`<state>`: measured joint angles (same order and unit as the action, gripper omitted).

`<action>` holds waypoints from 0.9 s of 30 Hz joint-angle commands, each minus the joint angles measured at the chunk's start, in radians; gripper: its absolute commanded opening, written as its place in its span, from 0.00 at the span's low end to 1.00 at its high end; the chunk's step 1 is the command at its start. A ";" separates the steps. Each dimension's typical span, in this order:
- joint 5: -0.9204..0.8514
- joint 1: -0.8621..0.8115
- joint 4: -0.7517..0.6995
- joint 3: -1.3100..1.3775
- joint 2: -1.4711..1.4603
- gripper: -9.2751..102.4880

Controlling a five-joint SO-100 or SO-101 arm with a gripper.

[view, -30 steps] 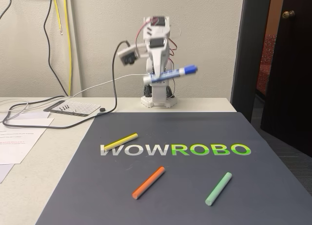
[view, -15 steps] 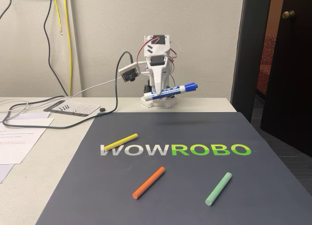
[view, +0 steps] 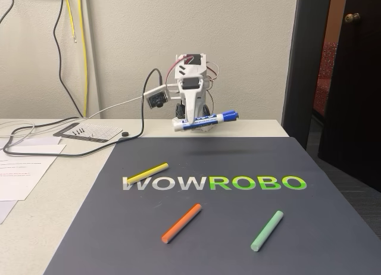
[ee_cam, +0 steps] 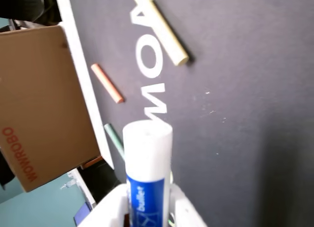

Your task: Pick up the blue marker.

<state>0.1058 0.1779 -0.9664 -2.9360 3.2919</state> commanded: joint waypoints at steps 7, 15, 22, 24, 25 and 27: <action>-0.017 0.037 0.038 0.000 0.057 0.08; -0.012 0.057 0.051 0.000 0.057 0.08; -0.012 0.069 0.054 0.000 0.057 0.08; -0.012 0.071 0.060 0.000 0.057 0.08; -0.012 0.071 0.063 -0.002 0.057 0.08; -0.011 0.071 0.071 -0.005 0.057 0.08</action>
<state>0.0966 0.2393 -0.9173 -2.9437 3.2919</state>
